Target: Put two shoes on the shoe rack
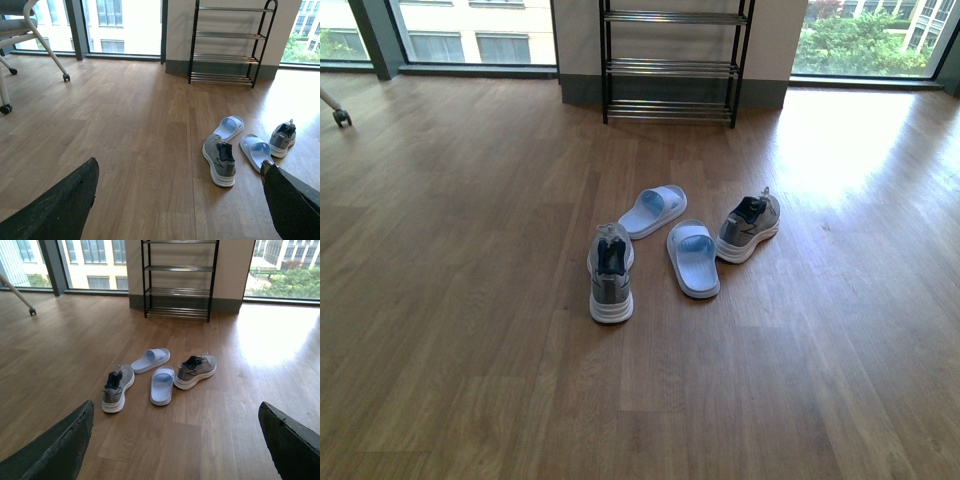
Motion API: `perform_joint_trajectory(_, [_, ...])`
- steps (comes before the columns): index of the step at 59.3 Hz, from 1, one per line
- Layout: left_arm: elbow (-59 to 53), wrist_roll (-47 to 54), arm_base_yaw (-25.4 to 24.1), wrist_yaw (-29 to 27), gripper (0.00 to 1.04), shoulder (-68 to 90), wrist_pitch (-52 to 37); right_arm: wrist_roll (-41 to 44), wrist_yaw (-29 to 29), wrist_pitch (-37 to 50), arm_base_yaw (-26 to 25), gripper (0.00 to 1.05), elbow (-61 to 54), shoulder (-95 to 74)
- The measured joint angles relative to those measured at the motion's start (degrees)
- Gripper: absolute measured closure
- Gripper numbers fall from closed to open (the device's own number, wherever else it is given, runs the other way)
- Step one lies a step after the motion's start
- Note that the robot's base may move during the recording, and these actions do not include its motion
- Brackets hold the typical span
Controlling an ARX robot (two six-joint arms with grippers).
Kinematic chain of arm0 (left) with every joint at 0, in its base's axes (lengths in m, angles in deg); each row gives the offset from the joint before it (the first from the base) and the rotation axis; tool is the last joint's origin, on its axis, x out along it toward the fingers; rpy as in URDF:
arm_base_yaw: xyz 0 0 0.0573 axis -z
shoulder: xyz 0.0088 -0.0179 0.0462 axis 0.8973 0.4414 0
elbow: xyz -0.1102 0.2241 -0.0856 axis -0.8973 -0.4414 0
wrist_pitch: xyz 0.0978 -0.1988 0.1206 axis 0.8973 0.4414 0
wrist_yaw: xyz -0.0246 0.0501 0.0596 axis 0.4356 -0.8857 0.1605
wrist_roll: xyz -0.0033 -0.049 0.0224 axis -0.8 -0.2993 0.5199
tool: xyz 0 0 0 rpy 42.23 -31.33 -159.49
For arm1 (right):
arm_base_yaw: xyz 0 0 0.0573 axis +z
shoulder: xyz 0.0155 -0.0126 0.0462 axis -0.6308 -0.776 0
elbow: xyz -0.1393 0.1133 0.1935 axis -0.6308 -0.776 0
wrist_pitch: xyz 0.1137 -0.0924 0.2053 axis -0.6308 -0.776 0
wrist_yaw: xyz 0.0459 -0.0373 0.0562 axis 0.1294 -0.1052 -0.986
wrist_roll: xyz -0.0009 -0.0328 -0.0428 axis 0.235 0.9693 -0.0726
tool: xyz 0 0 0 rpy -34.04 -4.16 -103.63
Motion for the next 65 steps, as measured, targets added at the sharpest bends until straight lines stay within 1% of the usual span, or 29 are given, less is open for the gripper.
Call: perform_joint_trajectory(65, [0.0, 0.0, 0.0, 0.0, 0.09, 0.0, 0.0, 0.0, 0.0, 0.0, 0.0, 0.09, 0.0, 0.0])
